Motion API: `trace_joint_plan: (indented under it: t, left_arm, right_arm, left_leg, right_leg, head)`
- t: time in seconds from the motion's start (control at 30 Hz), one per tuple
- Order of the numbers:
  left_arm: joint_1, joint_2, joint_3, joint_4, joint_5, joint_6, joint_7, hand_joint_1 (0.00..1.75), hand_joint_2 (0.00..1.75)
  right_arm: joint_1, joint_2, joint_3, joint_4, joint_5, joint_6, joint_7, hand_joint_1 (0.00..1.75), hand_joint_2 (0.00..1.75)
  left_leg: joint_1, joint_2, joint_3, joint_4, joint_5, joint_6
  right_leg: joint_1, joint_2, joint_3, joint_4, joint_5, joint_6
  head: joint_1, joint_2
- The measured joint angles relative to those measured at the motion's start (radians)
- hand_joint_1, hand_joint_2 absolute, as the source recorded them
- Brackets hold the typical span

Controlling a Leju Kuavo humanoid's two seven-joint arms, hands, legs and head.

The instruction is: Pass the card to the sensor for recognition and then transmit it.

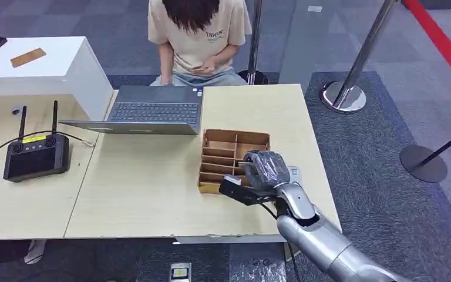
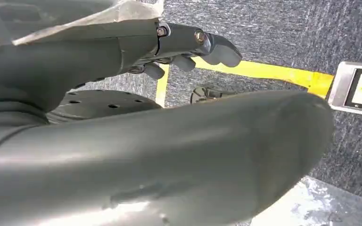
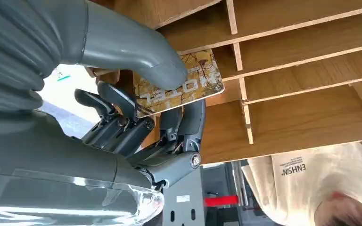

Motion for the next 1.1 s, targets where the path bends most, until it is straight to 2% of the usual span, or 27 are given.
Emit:
trace_joint_plan:
  t: [0.2, 0.37, 0.43, 0.57, 0.73, 1.0, 1.1]
  left_arm:
    - [0.0, 0.0, 0.0, 0.0, -0.001, 0.0, 0.0, 0.0, 0.0]
    - [0.001, 0.002, 0.0, 0.0, -0.004, -0.005, -0.003, 0.0, 0.0]
    - [0.001, 0.002, 0.0, 0.0, -0.006, -0.012, -0.01, 0.0, 0.0]
    - [0.001, 0.002, -0.002, 0.0, -0.016, -0.02, -0.023, 0.0, 0.0]
    - [0.0, 0.002, -0.011, 0.001, -0.024, -0.031, -0.029, 0.0, 0.0]
    - [0.0, 0.0, -0.025, 0.001, -0.033, -0.033, -0.029, 0.0, 0.0]
    - [-0.002, 0.0, -0.03, 0.001, -0.043, -0.038, -0.025, 0.0, 0.0]
  right_arm:
    - [-0.012, -0.002, -0.001, -0.021, -0.018, -0.013, -0.021, 1.75, 1.75]
    - [-0.087, -0.009, -0.003, -0.099, -0.04, 0.014, -0.029, 1.75, 1.75]
    - [-0.126, -0.008, -0.01, -0.136, -0.122, 0.015, -0.06, 1.75, 1.75]
    - [-0.237, -0.005, -0.027, -0.198, -0.407, 0.041, -0.134, 1.75, 1.75]
    - [-0.334, 0.012, -0.055, -0.216, -0.695, 0.071, -0.227, 1.75, 1.75]
    - [-0.396, 0.03, -0.069, -0.206, -0.76, 0.08, -0.249, 1.75, 1.75]
    - [-0.455, 0.042, -0.06, -0.15, -0.695, 0.072, -0.204, 1.75, 1.75]
  left_leg:
    - [0.0, 0.0, 0.0, 0.0, 0.0, 0.0]
    - [0.0, 0.0, 0.0, 0.0, 0.0, 0.0]
    - [0.0, 0.0, 0.0, 0.0, 0.0, 0.0]
    - [0.0, 0.0, 0.0, 0.0, 0.0, 0.0]
    - [0.0, 0.0, 0.0, 0.0, 0.0, 0.0]
    - [0.0, 0.0, -0.001, 0.0, 0.0, 0.0]
    - [0.0, 0.0, -0.001, 0.0, 0.0, 0.0]
  right_leg:
    - [0.0, 0.0, 0.0, 0.0, 0.0, 0.0]
    - [0.0, 0.0, 0.0, 0.0, 0.0, 0.0]
    - [0.0, 0.0, 0.0, 0.0, 0.0, 0.0]
    - [0.0, 0.0, 0.0, 0.0, 0.0, 0.0]
    - [0.0, 0.0, 0.0, 0.0, 0.0, 0.0]
    - [0.0, 0.0, 0.0, 0.0, 0.0, 0.0]
    - [0.0, 0.0, -0.001, 0.0, 0.0, 0.0]
  head:
    - [0.0, 0.0]
    - [0.0, 0.0]
    - [0.0, 0.0]
    - [0.0, 0.0]
    - [0.0, 0.0]
    - [0.0, 0.0]
    - [0.0, 0.0]
